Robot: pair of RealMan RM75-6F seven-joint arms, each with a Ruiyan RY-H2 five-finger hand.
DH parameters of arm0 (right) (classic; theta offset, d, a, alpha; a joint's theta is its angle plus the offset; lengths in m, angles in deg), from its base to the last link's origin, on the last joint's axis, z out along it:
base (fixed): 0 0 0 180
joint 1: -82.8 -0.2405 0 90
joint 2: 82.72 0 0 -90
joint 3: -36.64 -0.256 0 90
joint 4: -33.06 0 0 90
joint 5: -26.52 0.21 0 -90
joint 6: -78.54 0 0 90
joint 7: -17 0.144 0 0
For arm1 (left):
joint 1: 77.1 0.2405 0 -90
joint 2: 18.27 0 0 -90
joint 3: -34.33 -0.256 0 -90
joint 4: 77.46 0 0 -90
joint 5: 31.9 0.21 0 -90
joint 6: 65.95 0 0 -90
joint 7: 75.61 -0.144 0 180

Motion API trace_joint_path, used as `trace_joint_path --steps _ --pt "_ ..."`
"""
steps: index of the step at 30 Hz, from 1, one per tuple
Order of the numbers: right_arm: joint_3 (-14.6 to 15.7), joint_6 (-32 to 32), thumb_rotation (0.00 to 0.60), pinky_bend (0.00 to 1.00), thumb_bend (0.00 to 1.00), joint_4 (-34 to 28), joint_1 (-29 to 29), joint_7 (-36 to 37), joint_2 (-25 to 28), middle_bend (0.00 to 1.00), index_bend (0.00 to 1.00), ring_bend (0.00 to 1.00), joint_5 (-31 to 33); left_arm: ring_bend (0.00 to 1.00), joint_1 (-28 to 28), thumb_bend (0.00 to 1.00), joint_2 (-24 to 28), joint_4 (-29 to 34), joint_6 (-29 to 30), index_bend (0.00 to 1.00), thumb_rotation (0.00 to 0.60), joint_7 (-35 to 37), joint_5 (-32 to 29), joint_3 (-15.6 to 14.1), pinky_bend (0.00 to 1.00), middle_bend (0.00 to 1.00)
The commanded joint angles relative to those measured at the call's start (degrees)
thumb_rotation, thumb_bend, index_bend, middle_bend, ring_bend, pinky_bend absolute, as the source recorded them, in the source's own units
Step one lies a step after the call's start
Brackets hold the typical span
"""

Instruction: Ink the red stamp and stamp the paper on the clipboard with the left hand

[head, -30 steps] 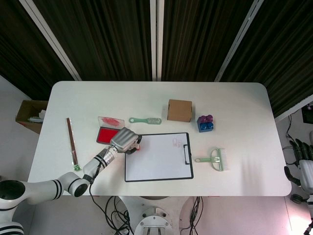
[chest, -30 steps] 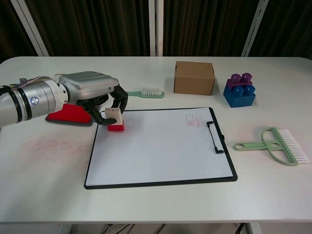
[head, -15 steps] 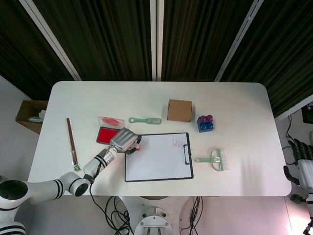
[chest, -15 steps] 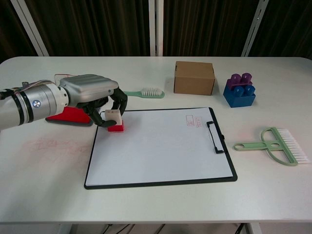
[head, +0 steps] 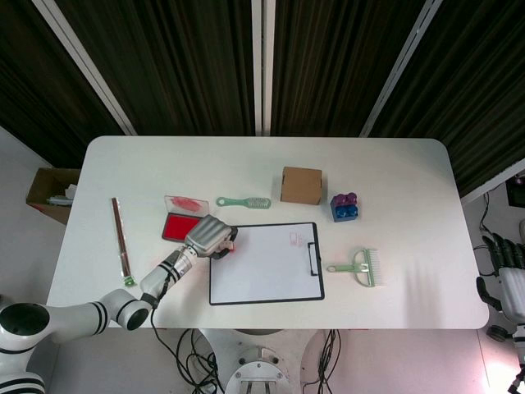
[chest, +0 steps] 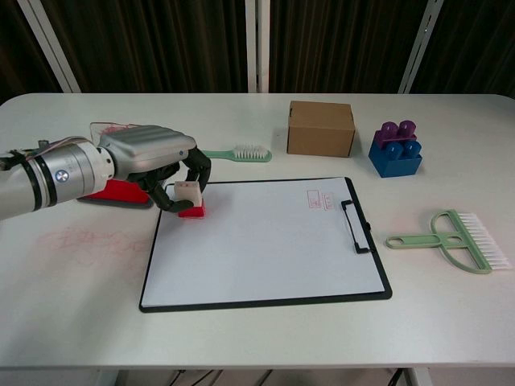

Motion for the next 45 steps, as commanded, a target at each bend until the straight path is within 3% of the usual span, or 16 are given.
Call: trace_joint_path --steps 1,21,35,45 --pt "0.0 0.0 0.600 0.00 0.40 0.1 0.0 0.0 -0.1 0.00 0.00 0.00 0.0 0.86 0.0 0.44 -0.1 -0.1 0.0 0.75 0.600 0.1 0.0 0.0 0.92 0.78" --pt "0.1 0.4 0.600 0.00 0.40 1.1 0.5 1.1 -0.4 0.00 0.00 0.00 0.0 0.88 0.0 0.44 0.2 -0.1 0.0 0.76 0.600 0.5 0.2 0.2 0.94 0.79" --pt "0.2 1.4 0.600 0.00 0.40 1.0 0.8 2.0 -0.2 0.00 0.00 0.00 -0.9 0.88 1.5 0.44 12.0 16.5 3.5 0.76 0.600 0.3 -1.5 2.8 0.94 0.80" --pt "0.4 1.7 0.600 0.00 0.40 0.0 0.7 1.1 0.2 0.00 0.00 0.00 -1.6 0.88 7.2 0.44 18.4 22.1 9.9 0.76 0.600 0.3 0.6 -0.9 0.94 0.80"
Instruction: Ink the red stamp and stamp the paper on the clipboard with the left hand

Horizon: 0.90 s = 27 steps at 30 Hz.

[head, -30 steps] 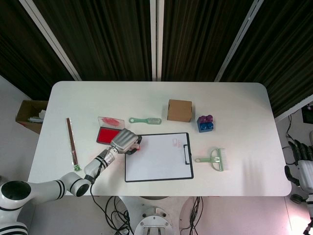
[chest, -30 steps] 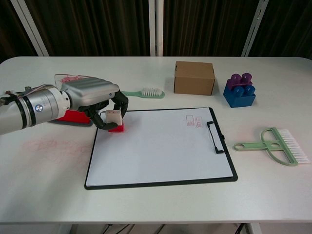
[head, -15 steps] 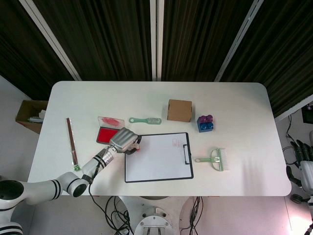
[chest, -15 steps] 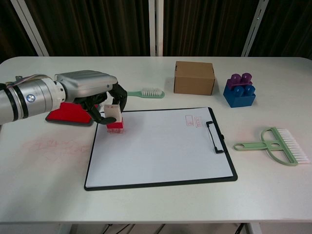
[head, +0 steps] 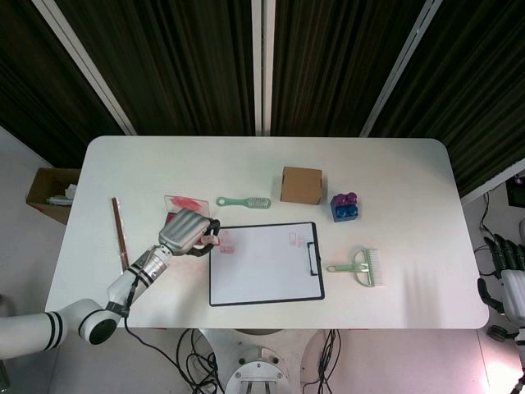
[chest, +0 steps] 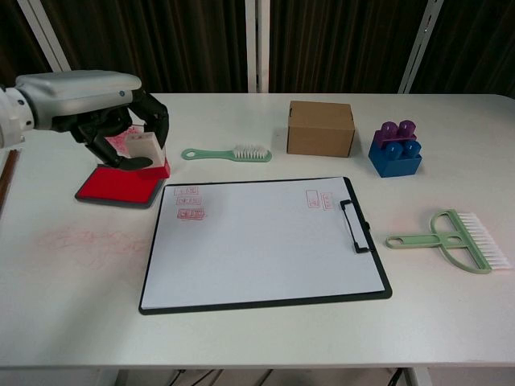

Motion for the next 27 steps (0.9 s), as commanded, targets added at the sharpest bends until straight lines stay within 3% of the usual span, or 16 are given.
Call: trace_joint_path --steps 1,13,20,27 --pt "0.1 -0.1 0.600 0.00 0.40 -0.3 -0.1 -0.4 0.0 0.00 0.00 0.00 -0.1 0.88 2.3 0.44 1.5 0.7 2.2 0.76 0.600 1.0 1.3 -1.8 0.94 0.80" --pt "-0.1 -0.4 0.600 0.00 0.40 -2.9 -1.0 -4.0 0.1 0.00 0.00 0.00 -0.5 0.88 12.1 0.44 2.3 -7.4 11.8 0.76 0.600 10.6 8.8 -8.3 0.94 0.80" --pt "0.1 -0.5 0.600 0.00 0.40 -4.2 -1.2 -5.5 0.2 0.00 0.00 0.00 -0.5 0.88 14.0 0.44 -1.7 -14.1 13.8 0.76 0.600 15.4 13.6 -10.2 0.94 0.80" --pt "0.1 0.3 0.600 0.00 0.40 -4.9 -0.6 -5.8 0.9 0.00 0.00 0.00 -0.3 0.88 14.1 0.44 -5.0 -17.7 12.7 0.76 0.600 16.1 14.6 -10.2 0.94 0.80"
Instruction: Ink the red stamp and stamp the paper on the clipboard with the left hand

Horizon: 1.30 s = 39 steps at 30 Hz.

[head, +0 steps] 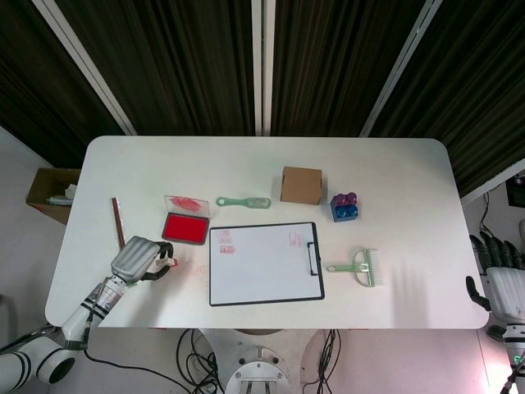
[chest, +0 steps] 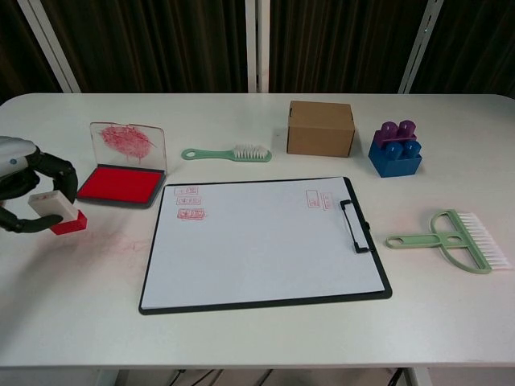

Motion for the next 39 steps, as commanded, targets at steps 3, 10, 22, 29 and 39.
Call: trace_joint_path --steps 3,10,22,29,39 --pt "0.0 0.3 0.600 0.00 0.40 -0.2 0.3 0.2 0.3 0.00 0.00 0.00 0.2 0.88 0.2 0.43 -2.0 -2.3 -1.5 0.76 0.600 0.3 0.0 -0.1 0.94 0.79" --pt "0.0 0.5 0.600 0.00 0.40 -0.3 0.4 0.4 0.5 0.00 0.00 0.00 0.2 0.88 0.9 0.43 -4.4 -5.7 -1.2 0.75 0.600 -0.6 0.1 0.3 0.94 0.78" --pt "0.0 0.4 0.600 0.00 0.40 0.1 0.4 0.7 0.3 0.00 0.00 0.00 0.3 0.87 1.3 0.41 -5.3 -7.6 -1.5 0.67 0.600 -0.4 1.0 0.4 0.93 0.74" --pt "0.0 0.4 0.600 0.00 0.40 0.2 0.4 0.9 0.3 0.00 0.00 0.00 0.3 0.86 1.3 0.37 -5.1 -7.6 -2.1 0.61 0.600 -1.6 1.0 0.4 0.93 0.68" --pt "0.0 0.3 0.600 0.00 0.40 0.2 0.4 0.8 0.4 0.00 0.00 0.00 0.4 0.84 1.4 0.32 -4.3 -6.8 -3.0 0.55 0.600 -2.4 1.0 0.3 0.93 0.61"
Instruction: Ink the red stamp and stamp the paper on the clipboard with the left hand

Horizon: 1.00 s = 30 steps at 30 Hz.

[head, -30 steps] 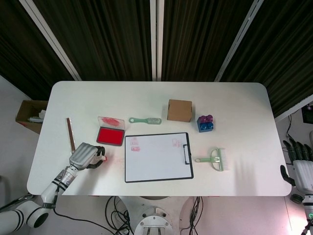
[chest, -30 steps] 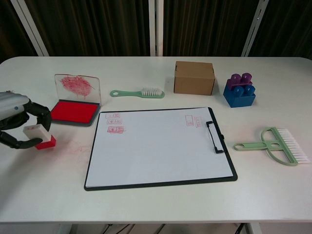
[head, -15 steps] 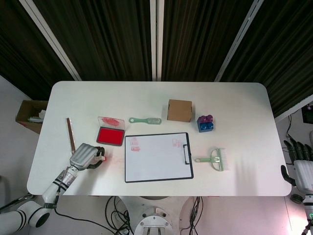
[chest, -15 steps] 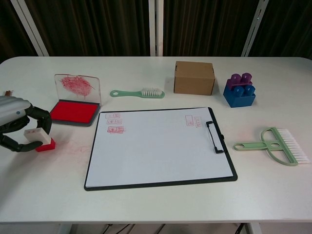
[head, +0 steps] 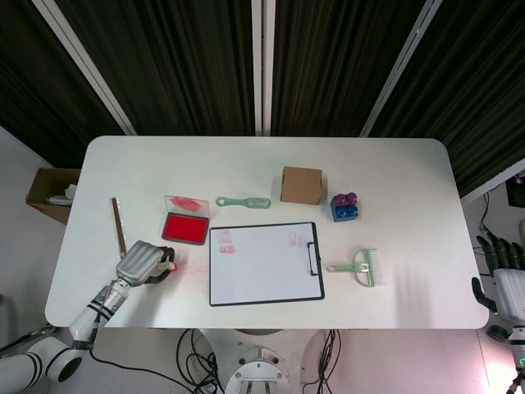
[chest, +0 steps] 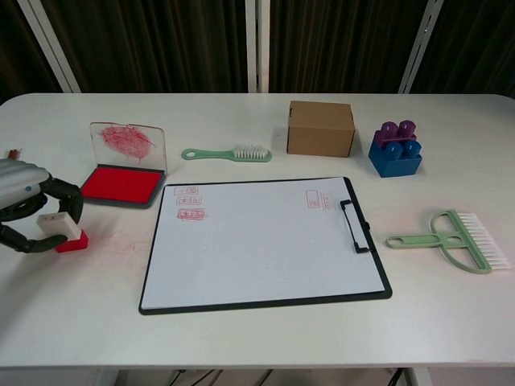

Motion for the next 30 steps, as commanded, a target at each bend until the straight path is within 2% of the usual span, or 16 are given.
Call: trace_joint_path --steps 1,4,13,21,25,30 --pt "0.0 -0.1 0.600 0.00 0.40 -0.1 0.0 -0.1 0.0 0.00 0.00 0.00 0.1 0.84 0.0 0.32 0.4 0.4 -0.5 0.55 0.600 -0.2 -0.2 0.0 0.93 0.59" --pt "0.0 -0.2 0.600 0.00 0.40 -0.2 -0.1 -0.2 0.1 0.00 0.00 0.00 0.1 0.83 0.1 0.30 0.5 0.6 -0.5 0.53 0.600 -0.3 -0.3 0.0 0.93 0.57" --pt "0.0 -0.4 0.600 0.00 0.40 -0.4 -0.2 -0.5 0.1 0.00 0.00 0.00 0.2 0.83 0.0 0.24 1.0 1.0 -0.4 0.38 0.600 -0.3 0.2 0.1 0.93 0.53" --pt "0.0 -0.3 0.600 0.00 0.40 -0.5 -0.1 -0.5 0.3 0.00 0.00 0.00 0.3 0.81 0.3 0.20 1.6 1.8 0.6 0.36 0.600 -0.9 0.6 0.3 0.92 0.48" --pt "-0.1 -0.1 0.600 0.00 0.40 -0.6 -0.1 -0.4 0.5 0.00 0.00 0.00 0.2 0.78 1.4 0.18 4.7 5.1 4.2 0.34 0.600 -2.0 1.0 1.1 0.91 0.46" --pt "-0.2 0.4 0.600 0.00 0.39 -0.4 0.3 0.2 1.2 0.00 0.00 0.00 0.4 0.69 5.6 0.16 14.6 14.7 12.0 0.36 0.600 -3.3 1.3 0.9 0.86 0.42"
